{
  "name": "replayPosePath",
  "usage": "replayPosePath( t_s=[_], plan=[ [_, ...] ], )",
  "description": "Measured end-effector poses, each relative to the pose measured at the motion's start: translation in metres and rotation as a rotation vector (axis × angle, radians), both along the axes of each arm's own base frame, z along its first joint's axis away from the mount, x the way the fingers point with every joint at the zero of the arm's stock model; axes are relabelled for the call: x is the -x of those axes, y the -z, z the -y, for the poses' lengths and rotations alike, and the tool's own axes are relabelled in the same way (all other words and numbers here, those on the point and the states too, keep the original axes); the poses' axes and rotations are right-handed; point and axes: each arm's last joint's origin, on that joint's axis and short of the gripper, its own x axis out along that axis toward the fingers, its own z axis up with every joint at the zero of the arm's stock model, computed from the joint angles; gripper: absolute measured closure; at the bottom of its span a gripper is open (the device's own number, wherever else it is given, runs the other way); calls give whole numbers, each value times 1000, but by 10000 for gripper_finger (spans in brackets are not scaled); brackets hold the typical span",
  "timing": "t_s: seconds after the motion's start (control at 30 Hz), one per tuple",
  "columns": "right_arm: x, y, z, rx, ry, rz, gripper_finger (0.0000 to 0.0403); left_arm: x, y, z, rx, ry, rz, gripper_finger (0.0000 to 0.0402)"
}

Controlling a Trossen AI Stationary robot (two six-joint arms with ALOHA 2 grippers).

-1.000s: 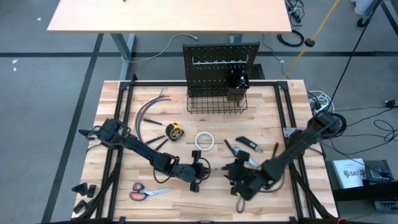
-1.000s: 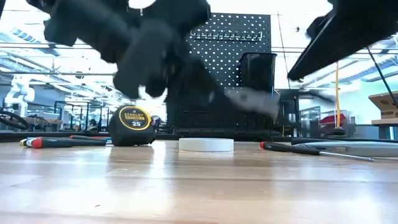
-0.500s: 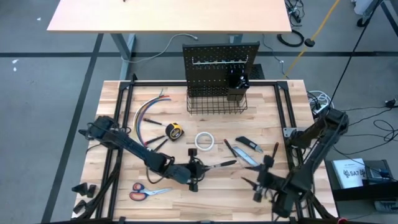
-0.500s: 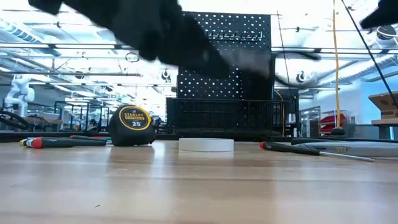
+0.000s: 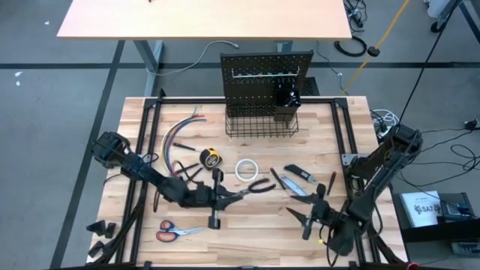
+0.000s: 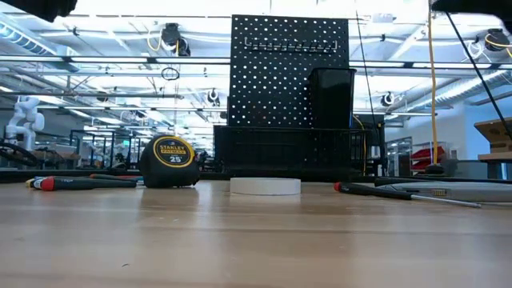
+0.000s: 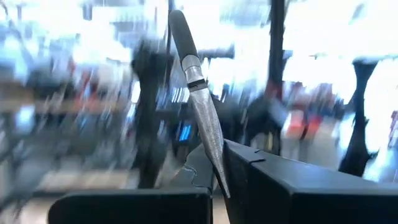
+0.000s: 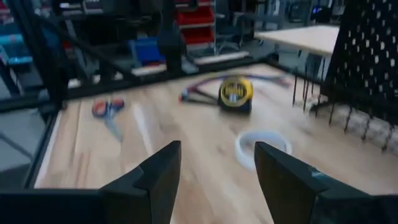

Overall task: Hang tools onto peg board
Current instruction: Put the black pliers into the black bin on the peg board

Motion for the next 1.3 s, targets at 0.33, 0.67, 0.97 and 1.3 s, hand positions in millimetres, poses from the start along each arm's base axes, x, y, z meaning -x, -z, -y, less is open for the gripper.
replayPosePath(
  t_s=[0.33, 0.67, 0.97, 1.3],
  plan=[
    [-62, -85, 49, 13, -597, 183, 209, 2, -22, -9, -20, 134, 244, 392],
    [-94, -104, 80, 141, -527, 558, 209, 2, -18, -7, -80, 37, 204, 392],
    [-102, -99, 84, 199, -496, 606, 209, -2, -15, -11, -89, 7, 163, 392],
    [-99, -106, 88, 236, -418, 662, 209, -4, -12, -12, -91, -27, 121, 392]
  ],
)
